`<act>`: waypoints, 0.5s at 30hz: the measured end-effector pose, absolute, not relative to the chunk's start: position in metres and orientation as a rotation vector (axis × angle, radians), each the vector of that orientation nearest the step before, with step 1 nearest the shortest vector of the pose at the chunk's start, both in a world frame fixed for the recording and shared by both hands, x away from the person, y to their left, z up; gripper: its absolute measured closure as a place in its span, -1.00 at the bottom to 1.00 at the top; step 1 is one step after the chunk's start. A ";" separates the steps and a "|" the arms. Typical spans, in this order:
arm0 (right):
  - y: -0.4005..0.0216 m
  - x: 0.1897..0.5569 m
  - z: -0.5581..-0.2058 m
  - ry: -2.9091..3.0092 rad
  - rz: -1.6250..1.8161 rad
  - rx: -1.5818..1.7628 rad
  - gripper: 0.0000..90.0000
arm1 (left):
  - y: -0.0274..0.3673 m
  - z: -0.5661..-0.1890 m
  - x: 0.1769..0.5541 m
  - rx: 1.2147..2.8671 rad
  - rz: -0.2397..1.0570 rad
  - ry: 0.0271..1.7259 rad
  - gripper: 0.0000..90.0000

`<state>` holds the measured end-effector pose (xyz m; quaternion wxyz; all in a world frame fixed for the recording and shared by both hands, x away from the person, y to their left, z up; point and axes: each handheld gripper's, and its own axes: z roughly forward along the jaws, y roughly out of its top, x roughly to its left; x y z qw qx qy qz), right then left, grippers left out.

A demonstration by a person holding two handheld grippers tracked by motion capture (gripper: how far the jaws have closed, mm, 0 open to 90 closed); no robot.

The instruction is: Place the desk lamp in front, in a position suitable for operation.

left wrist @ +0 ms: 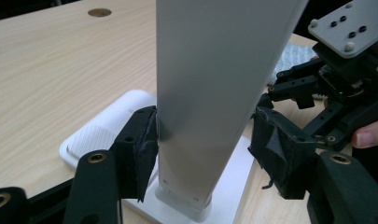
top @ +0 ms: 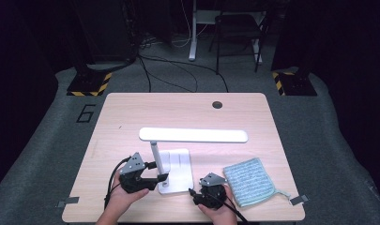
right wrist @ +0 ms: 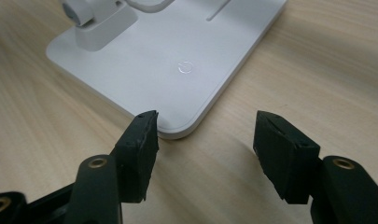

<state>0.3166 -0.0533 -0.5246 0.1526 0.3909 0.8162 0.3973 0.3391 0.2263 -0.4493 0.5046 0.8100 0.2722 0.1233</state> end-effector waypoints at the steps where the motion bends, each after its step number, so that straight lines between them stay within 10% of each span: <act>1: -0.055 0.319 -0.523 2.353 1.119 1.109 -0.10 | 0.224 -0.449 0.340 1.942 0.307 0.660 -0.09; 15: -0.089 0.327 -0.495 2.233 1.224 1.173 -0.10 | 0.216 -0.442 0.340 1.984 0.275 0.611 0.13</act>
